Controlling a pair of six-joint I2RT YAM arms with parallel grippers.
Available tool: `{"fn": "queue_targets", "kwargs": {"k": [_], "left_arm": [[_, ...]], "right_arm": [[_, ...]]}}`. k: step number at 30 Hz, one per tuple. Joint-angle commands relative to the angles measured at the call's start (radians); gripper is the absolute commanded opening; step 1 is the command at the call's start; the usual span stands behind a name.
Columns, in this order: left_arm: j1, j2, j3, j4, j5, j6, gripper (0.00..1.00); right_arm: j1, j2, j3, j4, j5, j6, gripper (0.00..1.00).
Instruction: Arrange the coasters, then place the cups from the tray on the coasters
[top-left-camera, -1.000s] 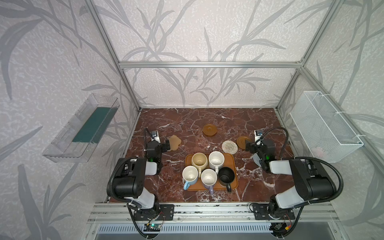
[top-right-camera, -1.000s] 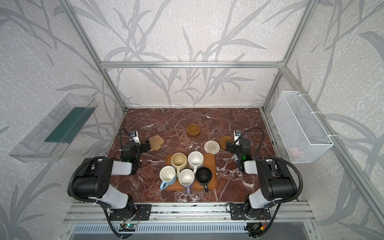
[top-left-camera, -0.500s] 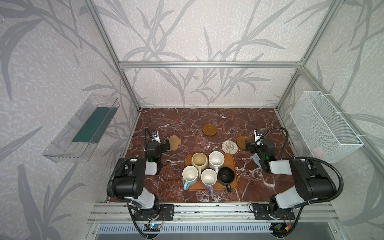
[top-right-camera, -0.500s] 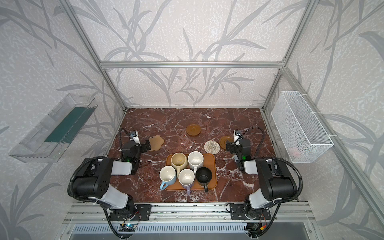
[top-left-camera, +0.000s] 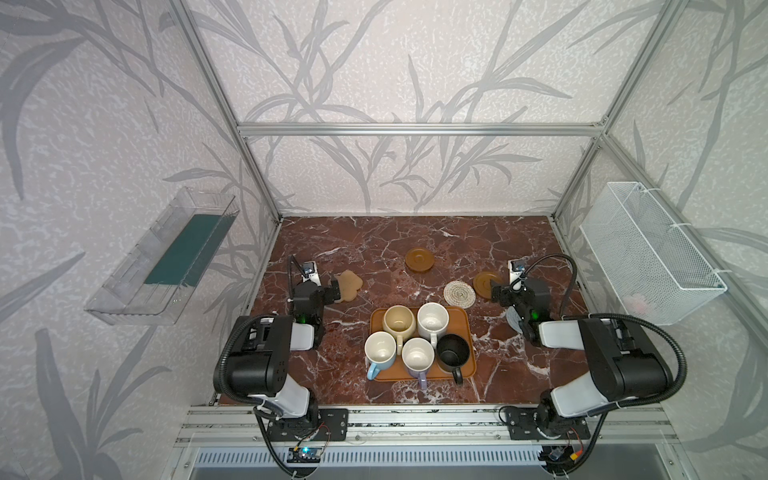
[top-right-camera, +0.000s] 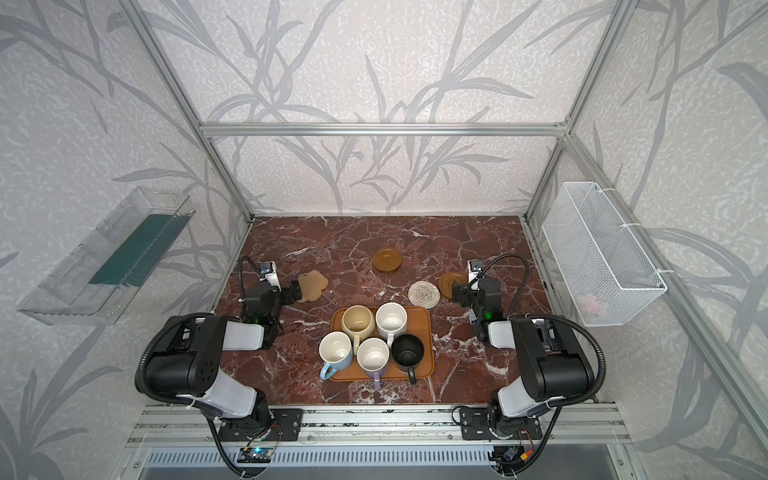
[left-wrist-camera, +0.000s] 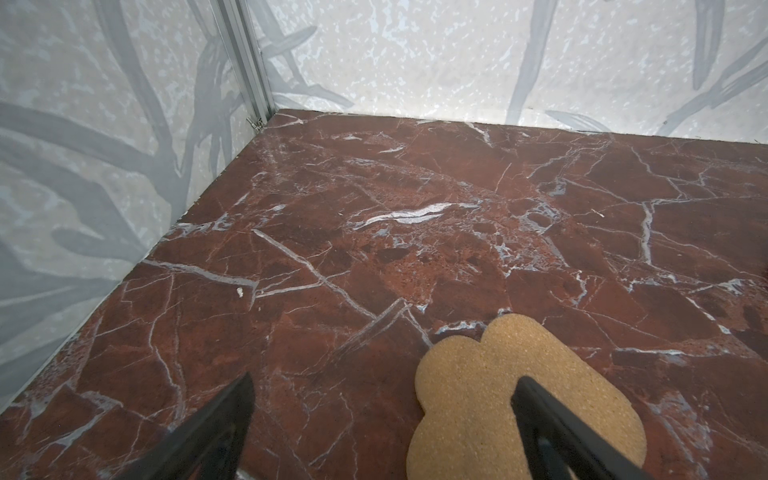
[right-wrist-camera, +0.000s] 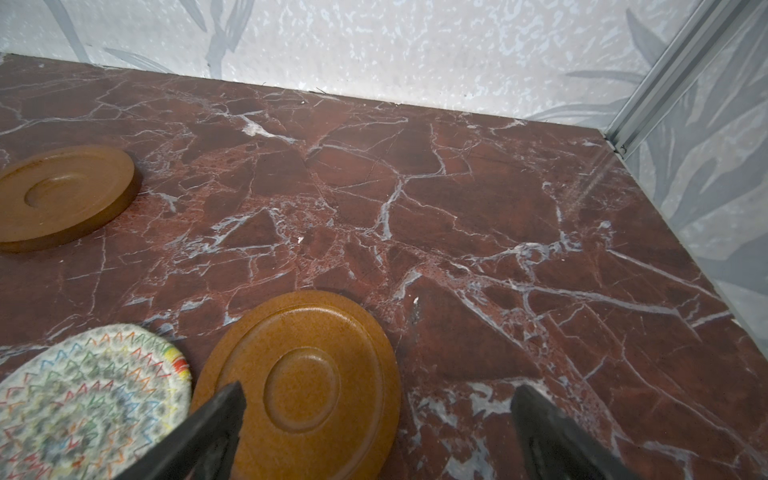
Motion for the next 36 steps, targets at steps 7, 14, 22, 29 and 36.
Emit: {"fn": "queue_targets", "kwargs": {"k": [7, 14, 22, 29, 36], "left_arm": [[0.005, 0.002, 0.019, 0.006, 0.007, 0.007, 0.99], [0.005, 0.002, 0.018, 0.007, 0.009, 0.007, 0.99], [0.006, 0.002, 0.017, 0.007, 0.009, 0.006, 0.99], [0.006, -0.004, 0.003, 0.030, 0.018, 0.010, 0.99], [0.005, -0.095, -0.015, -0.010, -0.014, 0.000, 0.99]], "right_arm": [[0.003, -0.001, 0.010, 0.019, -0.004, -0.011, 0.99], [0.003, -0.001, 0.010, 0.019, -0.005, -0.011, 0.99], [0.003, -0.001, 0.008, 0.022, -0.005, -0.009, 0.99], [0.003, -0.018, 0.007, 0.013, -0.024, -0.014, 0.99], [0.003, -0.085, 0.006, -0.043, -0.024, -0.016, 0.99]]}}
